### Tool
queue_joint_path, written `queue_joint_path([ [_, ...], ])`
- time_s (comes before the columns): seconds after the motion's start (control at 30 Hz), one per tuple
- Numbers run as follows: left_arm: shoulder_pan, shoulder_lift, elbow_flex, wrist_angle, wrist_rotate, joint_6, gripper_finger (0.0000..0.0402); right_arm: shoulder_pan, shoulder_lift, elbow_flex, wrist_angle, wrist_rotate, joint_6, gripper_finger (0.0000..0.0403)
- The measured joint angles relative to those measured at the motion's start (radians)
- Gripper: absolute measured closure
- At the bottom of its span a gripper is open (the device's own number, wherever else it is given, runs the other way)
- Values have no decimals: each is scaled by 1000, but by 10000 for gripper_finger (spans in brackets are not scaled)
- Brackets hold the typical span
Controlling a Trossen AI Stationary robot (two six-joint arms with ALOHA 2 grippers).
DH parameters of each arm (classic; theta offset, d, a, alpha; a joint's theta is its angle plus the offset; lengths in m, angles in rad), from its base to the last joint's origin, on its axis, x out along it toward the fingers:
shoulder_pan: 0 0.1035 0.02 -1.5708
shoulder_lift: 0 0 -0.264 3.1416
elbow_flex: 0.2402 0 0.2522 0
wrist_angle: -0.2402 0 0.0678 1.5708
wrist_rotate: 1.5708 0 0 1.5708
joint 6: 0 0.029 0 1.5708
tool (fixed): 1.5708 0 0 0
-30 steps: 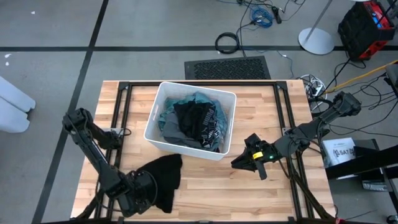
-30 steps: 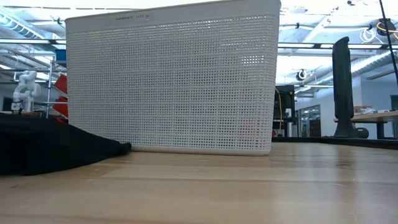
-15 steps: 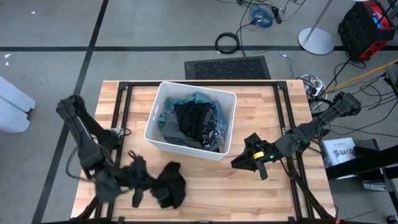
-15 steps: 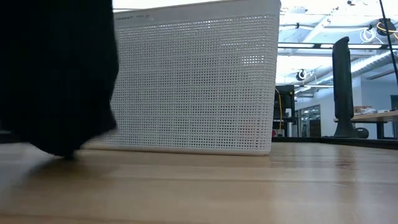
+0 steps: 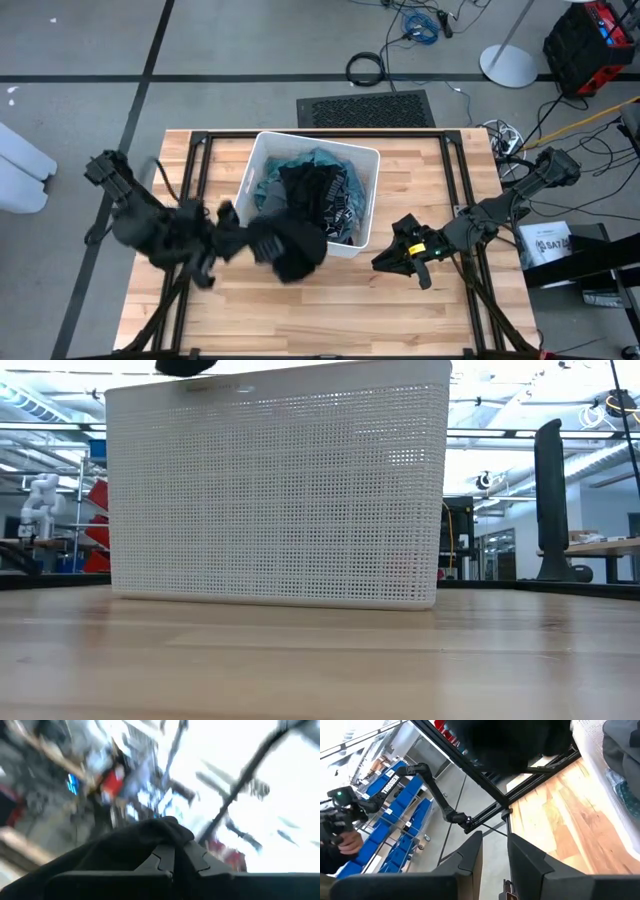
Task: Sort clothes
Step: Put the black boxer into the white laundry bin
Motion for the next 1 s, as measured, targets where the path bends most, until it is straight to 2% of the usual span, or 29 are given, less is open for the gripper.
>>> queue_joint_path([
  [0.13,93,0,13,182,-19,131,398,0,0,0,0,0,13,323],
  [0.4,336,0,108,13,-19,160,398,0,0,0,0,0,15,323],
  [0.57,471,1,111,-137,30,23,398,11,0,0,0,0,31,323],
  [0.73,607,19,111,-344,173,-173,398,25,0,0,-1,1,34,323],
  [1.0,758,90,111,-633,346,-326,398,28,0,0,-1,3,70,323],
])
